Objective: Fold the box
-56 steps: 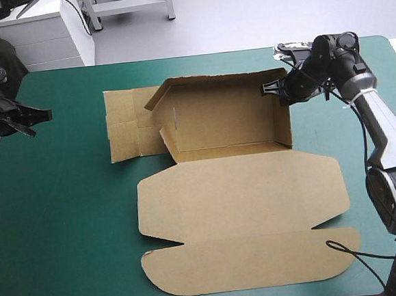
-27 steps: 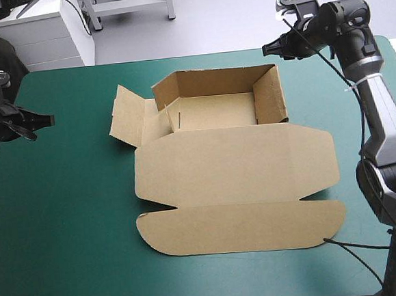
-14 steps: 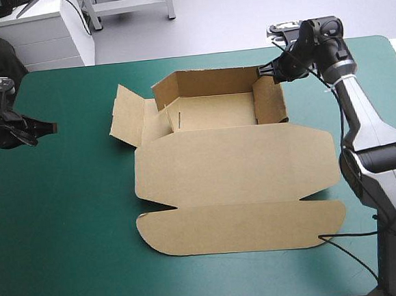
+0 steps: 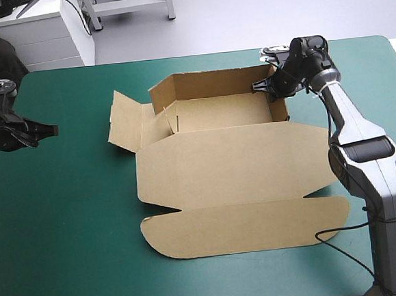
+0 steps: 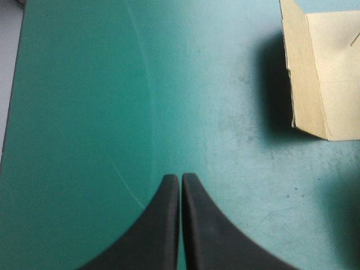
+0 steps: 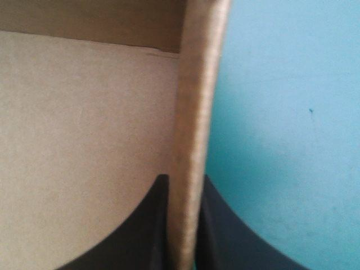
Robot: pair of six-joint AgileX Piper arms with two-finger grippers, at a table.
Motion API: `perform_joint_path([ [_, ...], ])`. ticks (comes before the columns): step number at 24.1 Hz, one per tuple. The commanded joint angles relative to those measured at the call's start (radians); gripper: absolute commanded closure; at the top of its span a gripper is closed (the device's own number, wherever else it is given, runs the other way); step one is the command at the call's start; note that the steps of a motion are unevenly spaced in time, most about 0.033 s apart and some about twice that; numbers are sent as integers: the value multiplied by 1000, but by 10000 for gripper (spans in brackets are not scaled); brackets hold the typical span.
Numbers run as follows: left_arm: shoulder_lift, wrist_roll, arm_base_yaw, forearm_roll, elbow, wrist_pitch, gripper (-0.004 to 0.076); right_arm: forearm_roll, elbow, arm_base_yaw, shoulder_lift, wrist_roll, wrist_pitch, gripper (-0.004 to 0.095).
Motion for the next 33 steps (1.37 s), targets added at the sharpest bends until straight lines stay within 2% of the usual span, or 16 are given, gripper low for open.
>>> perform_joint_path([
  [1,-28,-2,-1,-9,-25,-34,724,45,-27,-1,-65,-5,11,923],
  [6,-13,-13,0,-9,-25,-63,724,74,-27,-1,-105,-2,11,923],
  [9,10,-23,66,-32,-25,-82,724,81,-27,-5,-187,-7,11,924],
  [13,38,32,216,-238,-25,-84,724,87,-27,-36,-296,-18,11,926],
  [18,86,111,307,-542,-25,-56,724,140,-27,-82,-393,-18,11,926],
  [21,128,151,301,-670,-25,-35,724,196,-27,-102,-448,-18,11,926],
  [24,171,200,268,-772,-25,-16,725,202,-27,-101,-498,-18,11,926],
  [31,247,357,109,-1166,-25,30,725,223,-25,-99,-573,-12,11,926],
  [33,247,351,81,-1235,-25,50,725,242,-19,-99,-573,-12,11,926],
])
